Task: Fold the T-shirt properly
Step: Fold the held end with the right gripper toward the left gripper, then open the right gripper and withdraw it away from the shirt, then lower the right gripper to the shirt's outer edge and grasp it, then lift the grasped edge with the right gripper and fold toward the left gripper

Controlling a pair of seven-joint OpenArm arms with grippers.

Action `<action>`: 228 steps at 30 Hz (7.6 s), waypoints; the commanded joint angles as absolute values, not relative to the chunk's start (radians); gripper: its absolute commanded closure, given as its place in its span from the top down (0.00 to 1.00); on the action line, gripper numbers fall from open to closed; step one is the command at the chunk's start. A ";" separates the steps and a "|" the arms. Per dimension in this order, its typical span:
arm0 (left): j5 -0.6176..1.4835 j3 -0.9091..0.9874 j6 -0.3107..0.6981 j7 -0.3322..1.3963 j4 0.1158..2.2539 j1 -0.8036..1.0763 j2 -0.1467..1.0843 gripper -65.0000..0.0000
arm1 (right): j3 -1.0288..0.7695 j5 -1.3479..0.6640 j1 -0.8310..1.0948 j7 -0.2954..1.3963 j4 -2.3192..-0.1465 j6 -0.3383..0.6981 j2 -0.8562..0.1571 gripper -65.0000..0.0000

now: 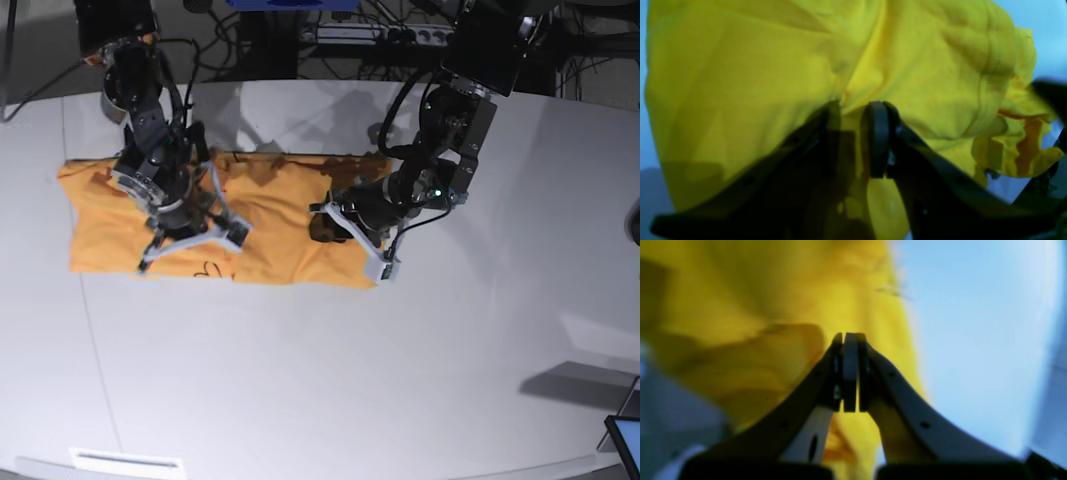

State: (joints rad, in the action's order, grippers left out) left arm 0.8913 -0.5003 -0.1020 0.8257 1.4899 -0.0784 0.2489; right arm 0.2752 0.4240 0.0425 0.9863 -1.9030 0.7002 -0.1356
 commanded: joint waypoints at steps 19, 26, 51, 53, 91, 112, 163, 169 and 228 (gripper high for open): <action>0.763 -0.503 -0.193 0.926 1.452 -0.062 0.303 0.27 | -0.206 0.377 -0.114 1.158 -1.900 0.698 -0.170 0.53; 0.763 -0.503 -0.191 0.924 1.452 -0.056 0.305 0.27 | -0.357 0.156 -0.137 1.297 -1.860 0.698 -0.206 0.53; 0.762 -0.503 -0.189 0.921 1.472 -0.062 0.318 0.27 | -0.605 -0.404 -0.150 1.337 -1.549 0.698 -0.288 0.53; 0.762 -0.503 -0.189 0.921 1.472 -0.062 0.318 0.27 | -0.625 -0.484 -0.150 1.337 -1.506 0.698 -0.315 0.53; 0.762 -0.503 -0.189 0.921 1.475 -0.065 0.318 0.27 | -0.561 -1.181 -0.142 1.331 -0.974 0.698 -0.510 0.53; 0.762 -0.501 -0.189 0.921 1.478 -0.067 0.318 0.27 | -0.417 -1.185 -0.148 1.333 -0.909 0.698 -0.486 0.53; 0.766 -0.512 -0.189 0.926 1.480 -0.082 0.274 0.27 | -0.343 -1.182 -0.145 1.291 -1.006 0.602 -0.479 0.01; 0.766 -0.515 -0.189 0.928 1.480 -0.088 0.242 0.27 | -0.400 -1.184 -0.124 1.293 -1.144 0.432 -0.479 0.01; 0.911 -0.460 -0.186 1.092 1.738 -0.077 0.378 0.28 | 0.337 -0.085 0.008 1.142 -1.863 -0.598 -0.220 0.00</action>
